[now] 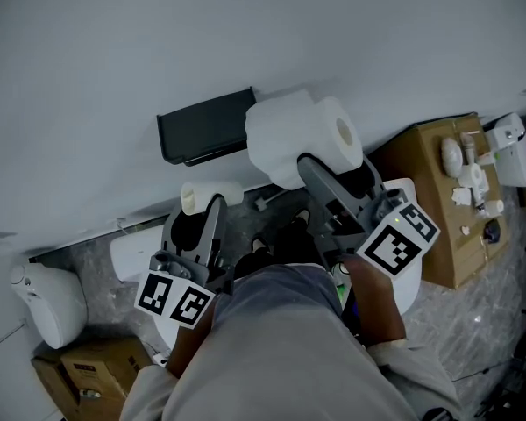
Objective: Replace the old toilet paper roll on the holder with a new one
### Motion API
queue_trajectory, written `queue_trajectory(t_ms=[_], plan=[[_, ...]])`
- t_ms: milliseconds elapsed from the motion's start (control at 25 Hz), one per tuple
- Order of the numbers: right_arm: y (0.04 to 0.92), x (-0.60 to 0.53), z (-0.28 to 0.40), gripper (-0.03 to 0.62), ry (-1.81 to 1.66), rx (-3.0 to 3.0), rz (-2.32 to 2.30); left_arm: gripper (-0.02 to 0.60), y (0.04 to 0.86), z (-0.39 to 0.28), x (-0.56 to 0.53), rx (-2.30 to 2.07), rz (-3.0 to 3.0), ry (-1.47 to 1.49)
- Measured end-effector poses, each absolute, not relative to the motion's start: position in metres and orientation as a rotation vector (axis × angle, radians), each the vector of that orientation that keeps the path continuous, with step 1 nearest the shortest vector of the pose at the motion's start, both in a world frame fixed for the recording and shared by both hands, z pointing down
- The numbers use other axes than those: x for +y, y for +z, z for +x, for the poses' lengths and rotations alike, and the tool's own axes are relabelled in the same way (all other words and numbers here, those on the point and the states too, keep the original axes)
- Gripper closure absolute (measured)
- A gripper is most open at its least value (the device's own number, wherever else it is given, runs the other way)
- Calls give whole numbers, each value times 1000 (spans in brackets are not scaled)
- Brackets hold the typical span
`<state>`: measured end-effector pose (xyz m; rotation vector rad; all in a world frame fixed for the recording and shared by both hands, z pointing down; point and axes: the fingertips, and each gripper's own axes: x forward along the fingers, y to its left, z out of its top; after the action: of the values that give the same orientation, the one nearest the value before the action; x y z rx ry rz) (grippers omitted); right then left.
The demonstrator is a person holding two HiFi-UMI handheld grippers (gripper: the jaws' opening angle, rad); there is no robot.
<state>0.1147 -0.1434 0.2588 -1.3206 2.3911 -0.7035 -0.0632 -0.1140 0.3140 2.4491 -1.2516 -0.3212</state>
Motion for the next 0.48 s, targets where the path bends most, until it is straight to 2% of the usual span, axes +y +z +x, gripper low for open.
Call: queue_trajectory(t_ms=[480], plan=[[284, -124, 159, 191, -924, 2124, -1209, 437, 325, -42, -119, -1156, 2458, -273]])
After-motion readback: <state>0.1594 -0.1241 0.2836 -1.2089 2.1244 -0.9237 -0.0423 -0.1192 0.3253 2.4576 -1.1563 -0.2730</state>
